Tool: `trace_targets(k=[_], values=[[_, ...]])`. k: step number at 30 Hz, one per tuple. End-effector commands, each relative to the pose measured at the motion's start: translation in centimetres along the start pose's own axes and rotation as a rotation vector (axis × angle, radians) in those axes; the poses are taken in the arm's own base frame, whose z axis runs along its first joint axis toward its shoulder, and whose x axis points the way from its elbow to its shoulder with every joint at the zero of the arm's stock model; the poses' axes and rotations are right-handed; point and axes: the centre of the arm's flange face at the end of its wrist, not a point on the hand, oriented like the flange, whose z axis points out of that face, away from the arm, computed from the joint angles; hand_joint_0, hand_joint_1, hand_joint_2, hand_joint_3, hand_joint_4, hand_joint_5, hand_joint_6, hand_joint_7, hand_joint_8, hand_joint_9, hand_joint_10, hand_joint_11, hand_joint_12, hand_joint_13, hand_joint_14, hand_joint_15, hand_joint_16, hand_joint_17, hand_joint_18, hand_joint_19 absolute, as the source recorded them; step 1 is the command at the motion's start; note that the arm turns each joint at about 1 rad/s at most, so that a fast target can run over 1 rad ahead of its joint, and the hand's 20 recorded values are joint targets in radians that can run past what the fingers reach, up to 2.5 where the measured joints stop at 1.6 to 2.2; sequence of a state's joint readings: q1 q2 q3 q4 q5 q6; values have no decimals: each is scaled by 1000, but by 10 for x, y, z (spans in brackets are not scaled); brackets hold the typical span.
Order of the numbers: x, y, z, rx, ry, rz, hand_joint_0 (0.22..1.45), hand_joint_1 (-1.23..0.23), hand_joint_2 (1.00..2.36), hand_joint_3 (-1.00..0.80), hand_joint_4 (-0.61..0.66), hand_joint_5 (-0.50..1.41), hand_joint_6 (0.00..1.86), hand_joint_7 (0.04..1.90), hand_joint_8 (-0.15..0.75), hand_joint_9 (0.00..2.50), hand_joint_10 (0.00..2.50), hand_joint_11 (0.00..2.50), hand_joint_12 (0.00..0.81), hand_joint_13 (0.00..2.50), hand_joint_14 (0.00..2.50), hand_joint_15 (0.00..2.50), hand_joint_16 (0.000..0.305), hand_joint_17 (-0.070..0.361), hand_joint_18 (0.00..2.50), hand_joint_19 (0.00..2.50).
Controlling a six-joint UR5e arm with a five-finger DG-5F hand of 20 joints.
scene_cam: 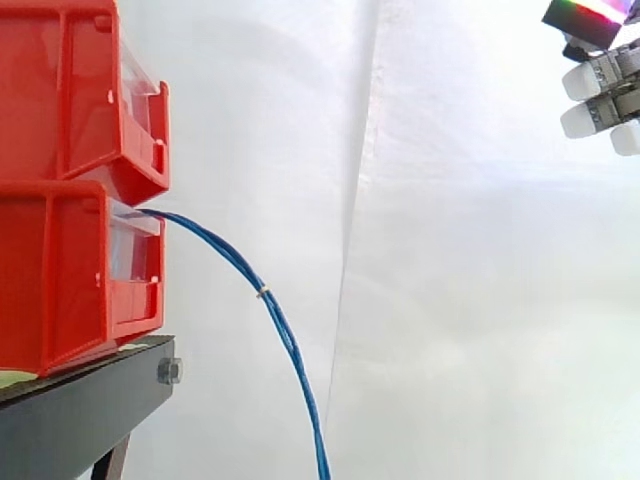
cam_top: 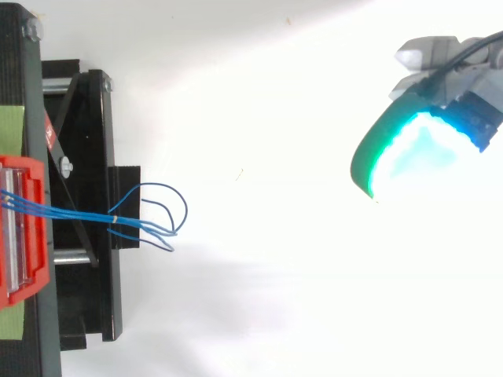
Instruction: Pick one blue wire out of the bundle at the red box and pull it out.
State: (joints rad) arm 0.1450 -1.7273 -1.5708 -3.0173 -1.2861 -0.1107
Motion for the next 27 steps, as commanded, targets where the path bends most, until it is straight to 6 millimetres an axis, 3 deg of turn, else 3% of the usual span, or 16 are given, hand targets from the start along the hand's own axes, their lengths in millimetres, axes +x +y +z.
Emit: trace_targets(k=[1, 18, 27], values=[[1, 0, 0, -2, 1, -2, 467, -340, 1000, -500, 204, -238, 501, 621, 282, 228, 0, 0, 371, 0, 2, 49, 72, 162, 0, 157], [2, -8, 2, 22, 1, -11, 465, -428, 1000, -500, 220, -223, 501, 654, 282, 236, 0, 0, 374, 0, 0, 51, 72, 163, 0, 148], [18, -60, 29, 88, 7, -23, 448, -662, 1000, -500, 236, -198, 502, 733, 286, 272, 0, 32, 375, 0, 0, 55, 72, 162, 0, 159]])
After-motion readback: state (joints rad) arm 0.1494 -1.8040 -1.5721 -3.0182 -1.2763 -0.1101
